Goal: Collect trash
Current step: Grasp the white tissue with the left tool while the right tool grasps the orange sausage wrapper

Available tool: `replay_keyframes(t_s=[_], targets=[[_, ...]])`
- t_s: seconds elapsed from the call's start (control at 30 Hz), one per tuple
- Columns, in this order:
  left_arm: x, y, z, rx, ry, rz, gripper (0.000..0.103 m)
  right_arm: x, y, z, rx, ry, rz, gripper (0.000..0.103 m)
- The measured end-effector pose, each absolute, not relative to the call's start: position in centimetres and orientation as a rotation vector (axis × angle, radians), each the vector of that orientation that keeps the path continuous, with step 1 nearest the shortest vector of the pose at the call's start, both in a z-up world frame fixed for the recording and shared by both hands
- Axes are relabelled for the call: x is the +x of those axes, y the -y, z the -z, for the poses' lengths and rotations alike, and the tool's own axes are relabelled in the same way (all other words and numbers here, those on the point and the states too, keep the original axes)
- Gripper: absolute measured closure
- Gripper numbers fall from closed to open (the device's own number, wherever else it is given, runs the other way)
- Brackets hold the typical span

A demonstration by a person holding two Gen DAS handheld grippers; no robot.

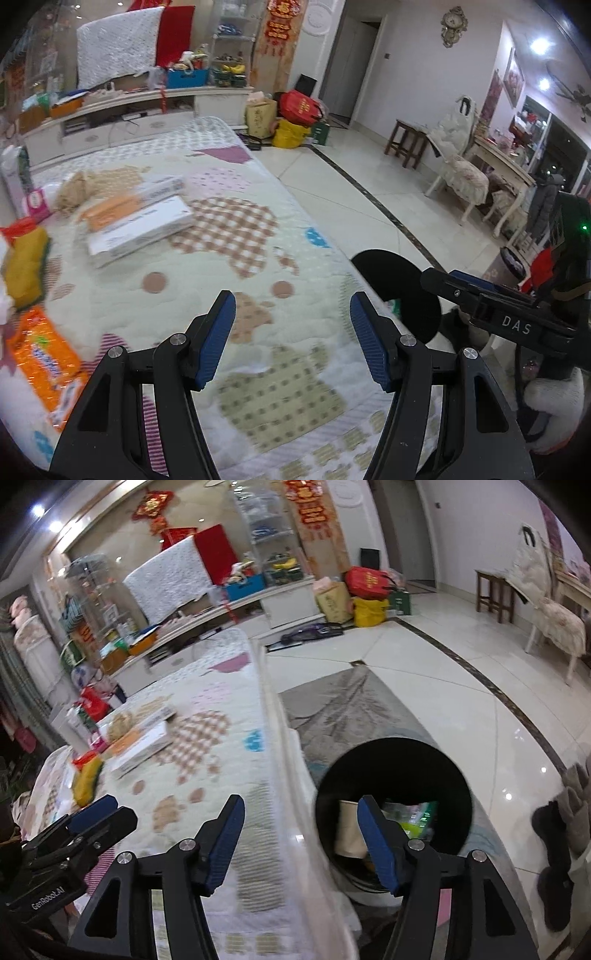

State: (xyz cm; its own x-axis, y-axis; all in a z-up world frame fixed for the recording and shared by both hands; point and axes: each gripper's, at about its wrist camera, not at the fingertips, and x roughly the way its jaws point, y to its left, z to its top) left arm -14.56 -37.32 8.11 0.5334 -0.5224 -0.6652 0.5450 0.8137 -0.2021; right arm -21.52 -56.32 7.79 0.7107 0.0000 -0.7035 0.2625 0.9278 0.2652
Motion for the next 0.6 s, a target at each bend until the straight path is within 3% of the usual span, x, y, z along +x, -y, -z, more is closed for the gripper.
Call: replay_keyframes(t_s=[0.6], targets=[[-13.4, 27.7, -7.9, -0.054, -0.789, 0.483, 0.039, -17.9, 47.5, -7.3, 0.298, -0.815, -0.016, 0.033]])
